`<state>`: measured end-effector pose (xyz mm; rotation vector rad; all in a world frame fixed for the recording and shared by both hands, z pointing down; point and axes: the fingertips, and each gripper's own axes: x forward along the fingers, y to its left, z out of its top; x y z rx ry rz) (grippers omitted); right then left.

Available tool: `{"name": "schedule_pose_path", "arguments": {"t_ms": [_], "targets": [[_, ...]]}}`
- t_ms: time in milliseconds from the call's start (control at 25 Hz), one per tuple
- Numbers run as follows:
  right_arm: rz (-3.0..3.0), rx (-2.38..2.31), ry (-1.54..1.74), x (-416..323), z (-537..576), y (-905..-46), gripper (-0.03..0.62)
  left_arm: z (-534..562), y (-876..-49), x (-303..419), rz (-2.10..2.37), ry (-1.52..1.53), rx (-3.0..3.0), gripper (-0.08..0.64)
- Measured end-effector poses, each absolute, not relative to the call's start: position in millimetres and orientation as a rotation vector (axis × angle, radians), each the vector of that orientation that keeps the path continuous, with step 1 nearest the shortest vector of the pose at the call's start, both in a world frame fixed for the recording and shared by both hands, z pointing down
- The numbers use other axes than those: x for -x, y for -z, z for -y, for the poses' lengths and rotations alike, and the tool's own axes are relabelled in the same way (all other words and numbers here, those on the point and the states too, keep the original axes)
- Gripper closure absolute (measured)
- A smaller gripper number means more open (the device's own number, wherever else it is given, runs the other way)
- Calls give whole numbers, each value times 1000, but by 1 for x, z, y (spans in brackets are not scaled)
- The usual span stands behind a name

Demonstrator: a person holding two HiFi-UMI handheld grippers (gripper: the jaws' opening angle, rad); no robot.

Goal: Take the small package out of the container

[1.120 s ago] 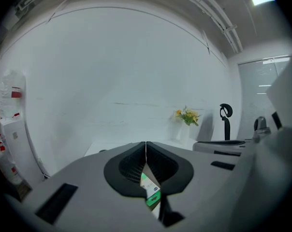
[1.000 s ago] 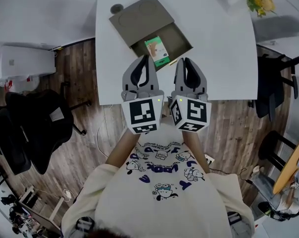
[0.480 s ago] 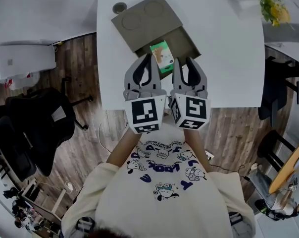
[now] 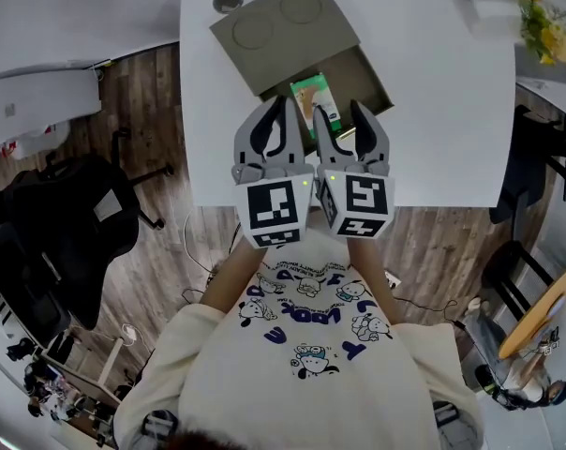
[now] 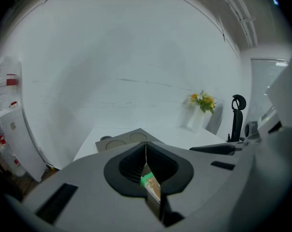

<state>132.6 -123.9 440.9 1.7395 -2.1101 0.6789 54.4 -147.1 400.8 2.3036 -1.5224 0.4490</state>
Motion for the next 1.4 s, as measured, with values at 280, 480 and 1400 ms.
{"name": "schedule_pose_path", "arguments": {"t_ms": [280, 480, 1400], "targets": [[2058, -1645, -703, -124, 130, -467, 351, 155, -423, -47, 1514, -489, -2254, 545], [2030, -1601, -706, -121, 132, -482, 347, 159, -436, -42, 1513, -512, -2227, 543], [1832, -1351, -869, -114, 129, -545, 313, 165, -471, -22, 1519, -552, -2110, 543]]}}
